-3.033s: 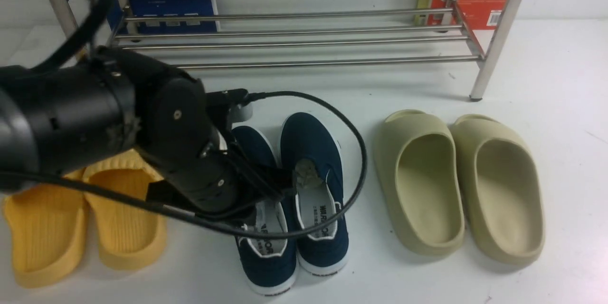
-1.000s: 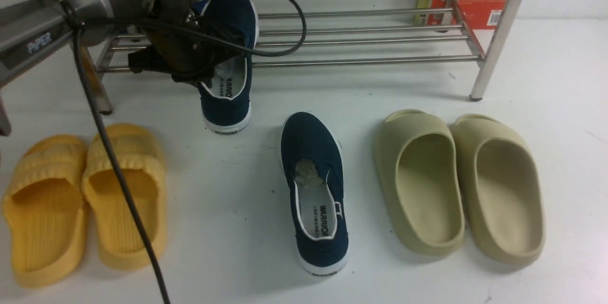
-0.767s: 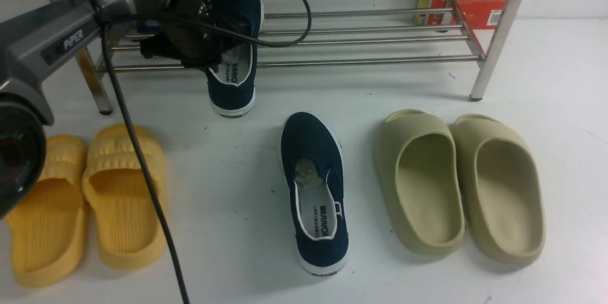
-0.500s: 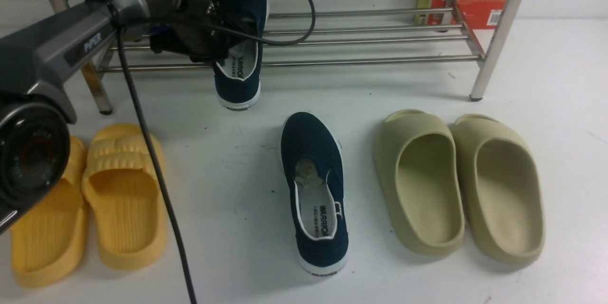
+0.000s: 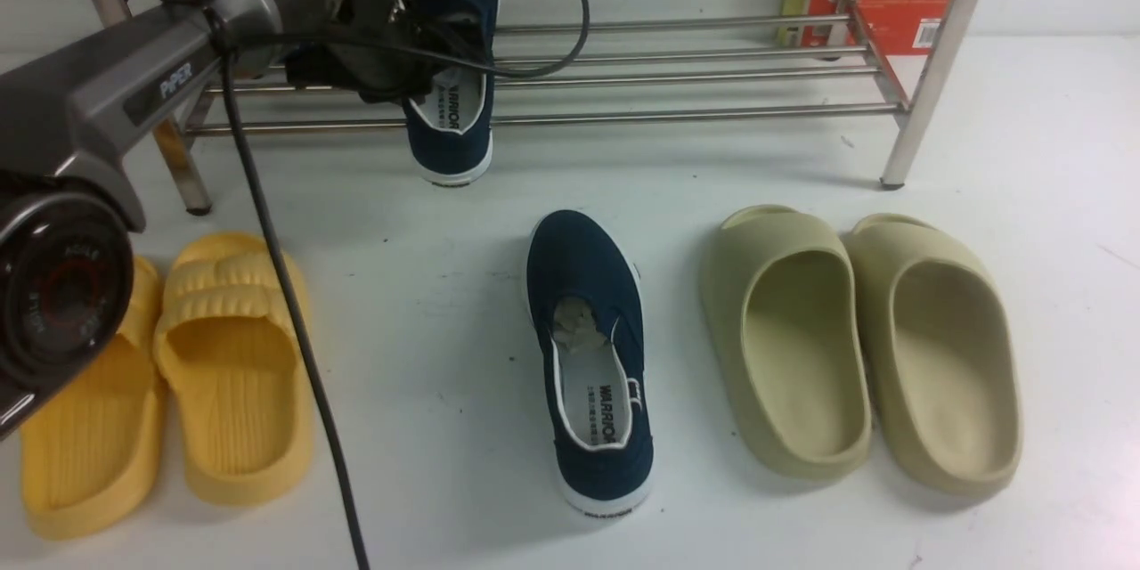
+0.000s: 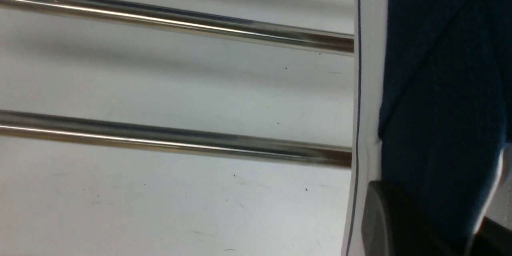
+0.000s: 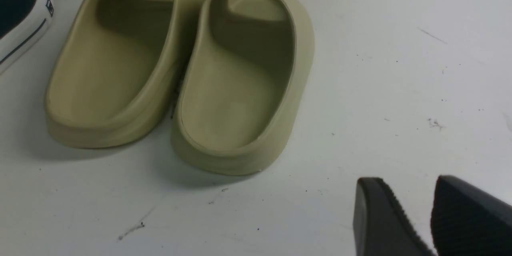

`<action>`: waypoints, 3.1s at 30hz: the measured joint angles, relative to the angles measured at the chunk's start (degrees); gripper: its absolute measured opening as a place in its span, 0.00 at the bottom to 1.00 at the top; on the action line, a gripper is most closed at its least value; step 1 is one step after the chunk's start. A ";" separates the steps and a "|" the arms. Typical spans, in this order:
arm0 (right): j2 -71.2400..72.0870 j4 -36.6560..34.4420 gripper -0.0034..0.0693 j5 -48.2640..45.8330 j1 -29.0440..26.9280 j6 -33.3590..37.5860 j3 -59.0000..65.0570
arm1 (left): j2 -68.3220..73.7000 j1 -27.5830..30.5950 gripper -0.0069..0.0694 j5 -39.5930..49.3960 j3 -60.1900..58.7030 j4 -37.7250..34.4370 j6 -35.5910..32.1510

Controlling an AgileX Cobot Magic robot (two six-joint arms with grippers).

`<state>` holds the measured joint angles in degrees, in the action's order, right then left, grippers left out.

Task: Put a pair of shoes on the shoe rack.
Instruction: Use the left arm to put a shoe into the shoe rack

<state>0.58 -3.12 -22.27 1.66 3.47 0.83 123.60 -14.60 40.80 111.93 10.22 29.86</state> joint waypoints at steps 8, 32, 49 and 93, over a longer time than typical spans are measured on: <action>0.00 0.00 0.38 0.00 0.00 0.00 0.00 | -0.16 0.00 0.34 -3.43 0.20 0.38 0.11; 0.00 0.07 0.38 0.00 0.00 0.00 0.00 | -20.52 -2.04 0.31 16.65 -11.98 -5.71 -2.45; 0.00 0.02 0.38 0.00 0.00 0.00 0.00 | -19.73 -7.47 0.07 -9.54 -36.38 -5.52 -1.38; 0.00 0.02 0.38 0.00 0.00 0.00 0.00 | -13.99 -5.79 0.07 -27.59 -35.89 -8.97 -8.26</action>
<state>0.58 -3.10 -22.27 1.66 3.47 0.83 109.61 -20.39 13.21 76.05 1.25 21.60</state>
